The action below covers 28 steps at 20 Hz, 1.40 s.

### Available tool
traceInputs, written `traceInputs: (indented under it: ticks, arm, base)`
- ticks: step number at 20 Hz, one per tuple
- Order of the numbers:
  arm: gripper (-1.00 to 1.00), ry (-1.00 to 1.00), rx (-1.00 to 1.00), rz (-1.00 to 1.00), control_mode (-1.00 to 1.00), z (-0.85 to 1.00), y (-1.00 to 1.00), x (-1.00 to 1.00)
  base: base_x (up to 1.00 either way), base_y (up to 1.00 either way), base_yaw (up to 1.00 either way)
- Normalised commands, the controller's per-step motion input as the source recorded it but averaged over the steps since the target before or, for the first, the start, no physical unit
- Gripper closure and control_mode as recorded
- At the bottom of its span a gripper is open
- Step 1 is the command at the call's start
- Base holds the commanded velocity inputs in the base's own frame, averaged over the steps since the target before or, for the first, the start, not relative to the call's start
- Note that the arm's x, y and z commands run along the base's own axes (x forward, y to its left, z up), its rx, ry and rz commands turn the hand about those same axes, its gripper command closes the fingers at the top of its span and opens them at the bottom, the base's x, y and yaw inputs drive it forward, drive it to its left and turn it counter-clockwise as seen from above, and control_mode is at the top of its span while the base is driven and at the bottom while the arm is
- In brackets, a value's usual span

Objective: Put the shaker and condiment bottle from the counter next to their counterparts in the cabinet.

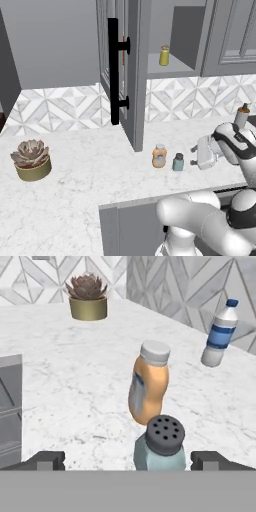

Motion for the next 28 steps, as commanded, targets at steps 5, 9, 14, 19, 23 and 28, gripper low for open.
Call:
traceInputs:
  ticks: [5, 9, 14, 19, 23, 28]
  arm:
    - [-1.00, 0.07, 0.07, 0.06, -1.00, -0.20, 0.01, 0.12]
    - [-1.00, 0.07, 0.09, 0.05, -1.00, -0.14, 0.00, 0.19]
    - [-1.00, 0.05, 0.07, 0.03, -1.00, -0.08, 0.00, 0.16]
    - [-1.00, 0.01, 0.03, 0.01, -1.00, -0.06, 0.00, 0.08]
    - [-1.00, 0.00, 0.03, 0.01, -1.00, -0.11, 0.00, 0.11]
    - [-1.00, 0.02, 0.02, 0.00, -1.00, -0.16, 0.00, 0.08]
  base:
    - [0.00, 0.00, 0.00]
    - [0.00, 0.00, 0.00]
    - [0.00, 0.00, 0.00]
    - [0.00, 0.00, 0.00]
    - [0.00, 0.00, 0.00]
    - [0.00, 0.00, 0.00]
